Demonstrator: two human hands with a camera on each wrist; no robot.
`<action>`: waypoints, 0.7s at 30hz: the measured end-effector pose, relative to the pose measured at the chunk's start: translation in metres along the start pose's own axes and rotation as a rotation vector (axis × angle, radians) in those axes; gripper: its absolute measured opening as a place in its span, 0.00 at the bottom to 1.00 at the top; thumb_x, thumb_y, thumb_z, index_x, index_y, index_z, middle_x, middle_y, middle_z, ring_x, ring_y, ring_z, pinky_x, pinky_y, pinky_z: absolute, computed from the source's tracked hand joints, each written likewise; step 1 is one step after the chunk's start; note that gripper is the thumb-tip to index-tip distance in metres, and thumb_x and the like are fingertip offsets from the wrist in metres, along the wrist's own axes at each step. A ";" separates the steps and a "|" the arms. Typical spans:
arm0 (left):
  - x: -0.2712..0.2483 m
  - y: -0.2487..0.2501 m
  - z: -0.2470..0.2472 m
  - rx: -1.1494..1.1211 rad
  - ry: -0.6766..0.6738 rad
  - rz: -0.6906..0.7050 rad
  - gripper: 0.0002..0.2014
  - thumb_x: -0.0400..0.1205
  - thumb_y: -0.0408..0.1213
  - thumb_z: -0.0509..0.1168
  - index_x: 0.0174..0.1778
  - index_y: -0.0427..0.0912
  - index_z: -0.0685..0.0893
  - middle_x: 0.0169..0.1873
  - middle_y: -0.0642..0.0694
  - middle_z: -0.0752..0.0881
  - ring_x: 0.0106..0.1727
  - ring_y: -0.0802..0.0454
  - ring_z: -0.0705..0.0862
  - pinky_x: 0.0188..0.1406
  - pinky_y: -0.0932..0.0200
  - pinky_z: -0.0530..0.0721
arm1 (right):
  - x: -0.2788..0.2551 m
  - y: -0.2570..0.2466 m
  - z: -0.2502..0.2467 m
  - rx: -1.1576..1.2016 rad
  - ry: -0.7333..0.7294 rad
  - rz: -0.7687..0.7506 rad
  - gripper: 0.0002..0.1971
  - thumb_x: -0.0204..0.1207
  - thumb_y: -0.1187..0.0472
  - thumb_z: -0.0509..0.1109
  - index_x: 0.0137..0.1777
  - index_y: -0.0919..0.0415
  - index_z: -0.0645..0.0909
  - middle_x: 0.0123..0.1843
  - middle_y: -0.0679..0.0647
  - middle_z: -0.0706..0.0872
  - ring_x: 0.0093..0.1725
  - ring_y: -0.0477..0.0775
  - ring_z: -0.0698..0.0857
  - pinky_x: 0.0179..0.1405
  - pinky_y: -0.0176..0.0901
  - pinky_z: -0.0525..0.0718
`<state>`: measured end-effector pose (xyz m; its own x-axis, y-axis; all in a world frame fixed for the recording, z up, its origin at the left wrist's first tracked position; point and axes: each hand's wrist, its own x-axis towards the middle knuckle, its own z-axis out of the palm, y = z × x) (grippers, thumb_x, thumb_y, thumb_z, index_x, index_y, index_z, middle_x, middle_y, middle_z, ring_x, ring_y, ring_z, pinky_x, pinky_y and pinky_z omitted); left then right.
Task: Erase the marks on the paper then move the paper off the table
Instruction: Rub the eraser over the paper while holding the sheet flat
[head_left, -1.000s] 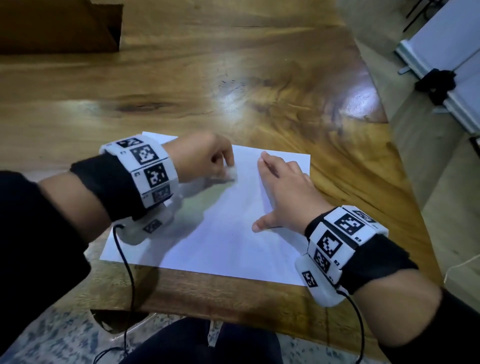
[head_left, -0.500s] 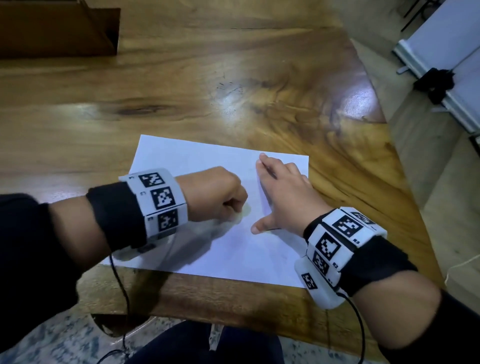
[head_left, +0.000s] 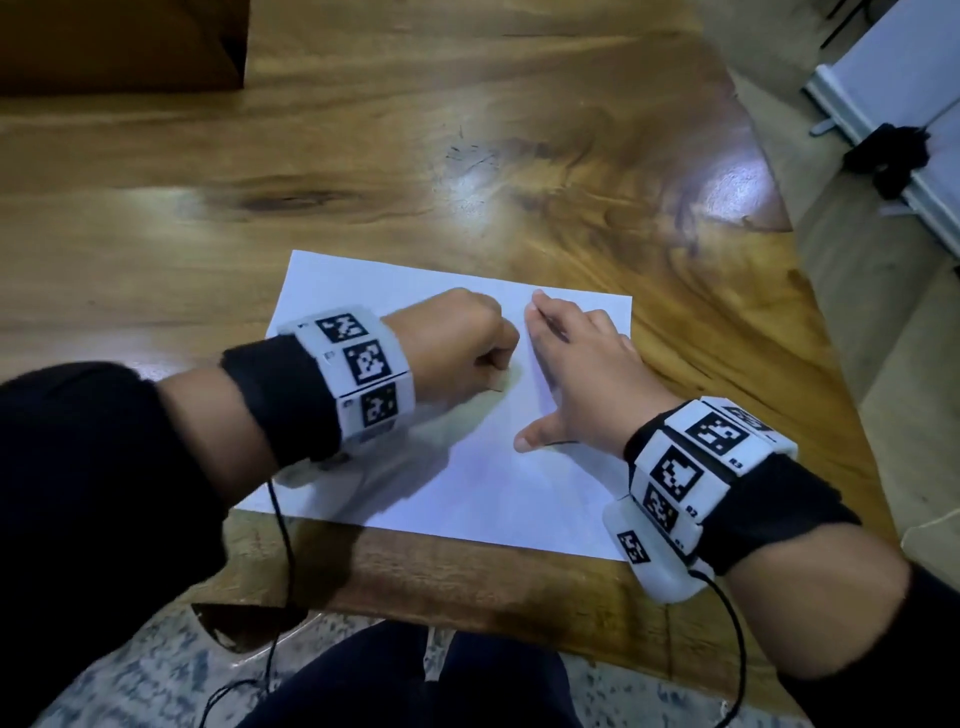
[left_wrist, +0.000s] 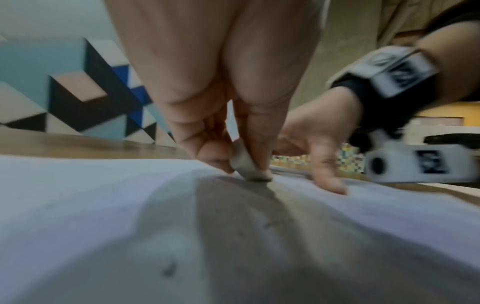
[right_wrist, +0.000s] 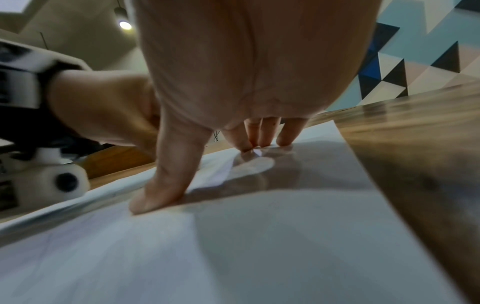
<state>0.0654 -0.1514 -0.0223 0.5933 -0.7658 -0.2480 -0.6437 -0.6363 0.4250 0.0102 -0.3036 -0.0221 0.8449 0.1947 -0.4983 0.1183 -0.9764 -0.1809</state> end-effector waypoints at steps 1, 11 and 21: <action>0.000 -0.001 0.002 -0.019 0.053 0.005 0.06 0.74 0.34 0.65 0.42 0.37 0.85 0.42 0.39 0.84 0.45 0.41 0.81 0.43 0.58 0.73 | 0.000 0.000 0.000 -0.004 0.003 0.000 0.63 0.59 0.37 0.79 0.84 0.55 0.41 0.84 0.45 0.40 0.78 0.55 0.52 0.75 0.51 0.58; -0.075 0.004 0.041 -0.203 -0.065 0.130 0.10 0.73 0.40 0.63 0.29 0.41 0.81 0.32 0.51 0.76 0.33 0.47 0.81 0.31 0.63 0.74 | 0.002 0.003 -0.002 -0.006 -0.005 -0.015 0.61 0.61 0.40 0.79 0.84 0.57 0.42 0.84 0.46 0.42 0.78 0.57 0.52 0.77 0.52 0.60; -0.006 0.009 0.003 -0.060 0.101 -0.087 0.08 0.73 0.40 0.68 0.46 0.44 0.84 0.36 0.51 0.78 0.38 0.52 0.74 0.39 0.63 0.67 | 0.000 0.007 -0.011 -0.002 -0.048 -0.053 0.57 0.67 0.51 0.80 0.84 0.60 0.43 0.85 0.49 0.41 0.79 0.59 0.52 0.77 0.44 0.56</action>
<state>0.0540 -0.1531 -0.0197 0.6935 -0.6926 -0.1986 -0.5593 -0.6912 0.4575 0.0169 -0.3110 -0.0145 0.8115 0.2501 -0.5281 0.1633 -0.9648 -0.2060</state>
